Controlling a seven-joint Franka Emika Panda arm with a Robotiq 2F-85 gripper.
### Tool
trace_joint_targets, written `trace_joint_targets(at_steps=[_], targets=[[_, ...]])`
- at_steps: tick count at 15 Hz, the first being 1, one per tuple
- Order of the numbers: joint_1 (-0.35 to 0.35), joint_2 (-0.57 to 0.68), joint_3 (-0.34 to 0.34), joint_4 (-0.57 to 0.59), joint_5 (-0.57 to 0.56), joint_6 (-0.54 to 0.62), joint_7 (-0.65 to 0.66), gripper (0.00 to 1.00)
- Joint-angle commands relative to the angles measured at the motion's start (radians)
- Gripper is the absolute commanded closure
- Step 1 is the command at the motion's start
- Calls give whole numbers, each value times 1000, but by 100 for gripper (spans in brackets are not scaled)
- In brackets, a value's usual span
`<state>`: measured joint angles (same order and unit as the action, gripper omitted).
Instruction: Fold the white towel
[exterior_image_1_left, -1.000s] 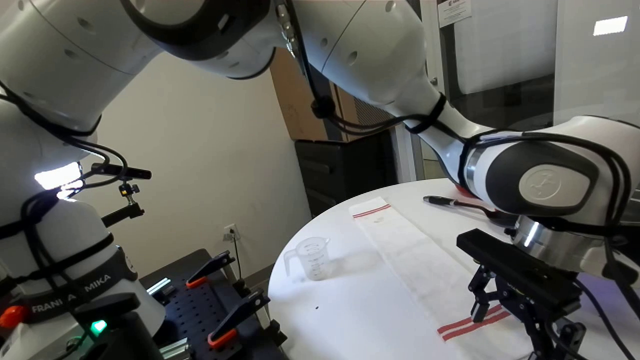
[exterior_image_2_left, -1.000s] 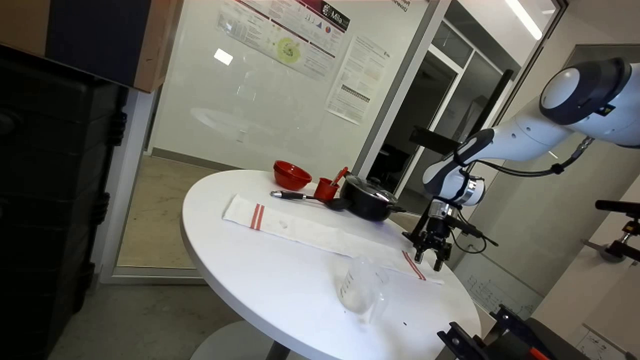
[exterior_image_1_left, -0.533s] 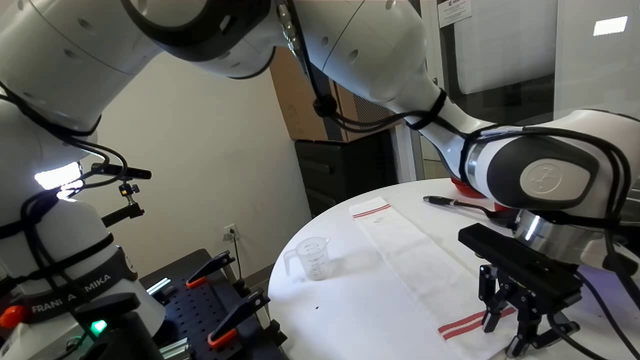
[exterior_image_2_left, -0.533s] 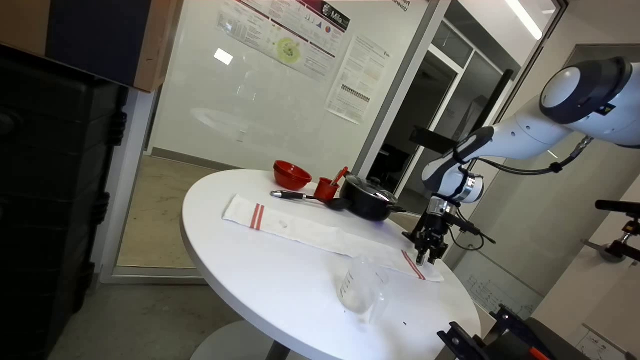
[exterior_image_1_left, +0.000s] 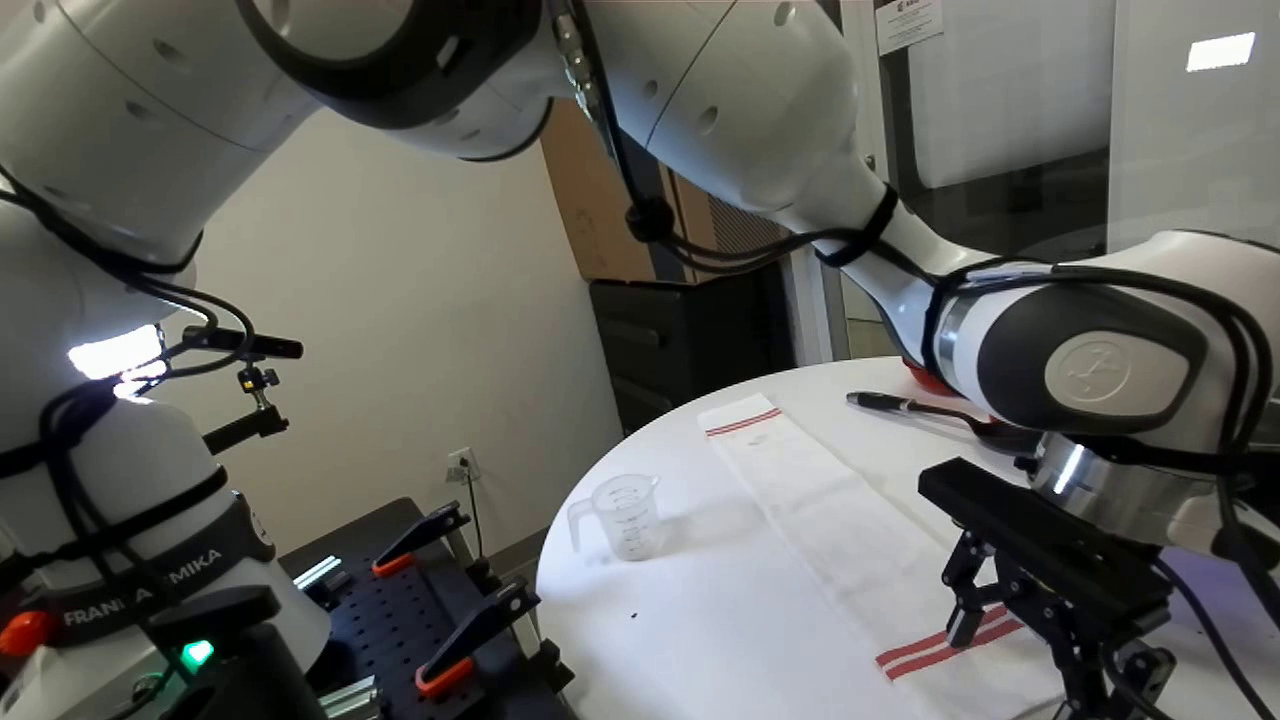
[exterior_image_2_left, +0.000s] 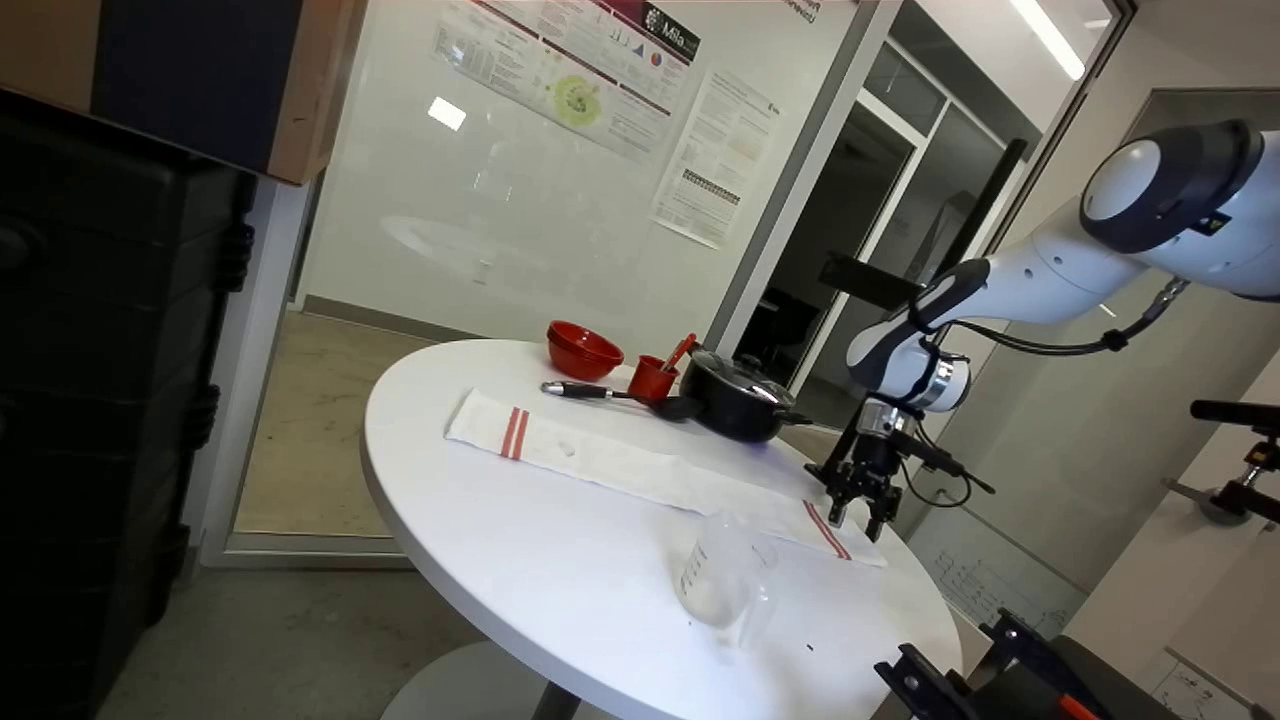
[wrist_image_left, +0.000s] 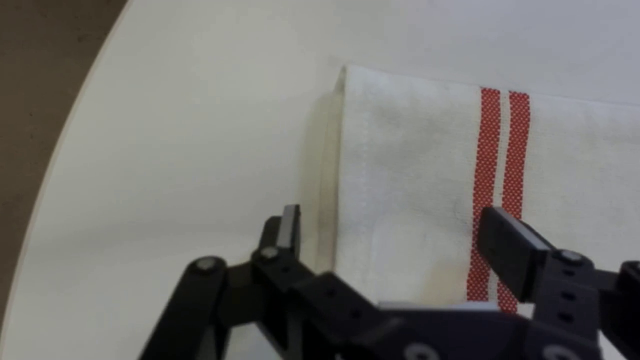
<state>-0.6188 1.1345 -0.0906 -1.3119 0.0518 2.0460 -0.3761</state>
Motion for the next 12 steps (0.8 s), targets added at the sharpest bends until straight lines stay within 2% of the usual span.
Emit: trace_joint_targets(at_steps=[1, 3, 5, 12], targets=[[-22, 21, 17, 29, 26, -28, -32, 0], [-24, 21, 22, 27, 28, -27, -30, 0], [-27, 19, 26, 23, 32, -25, -31, 26], [-36, 6, 46, 10, 58, -26, -46, 79]])
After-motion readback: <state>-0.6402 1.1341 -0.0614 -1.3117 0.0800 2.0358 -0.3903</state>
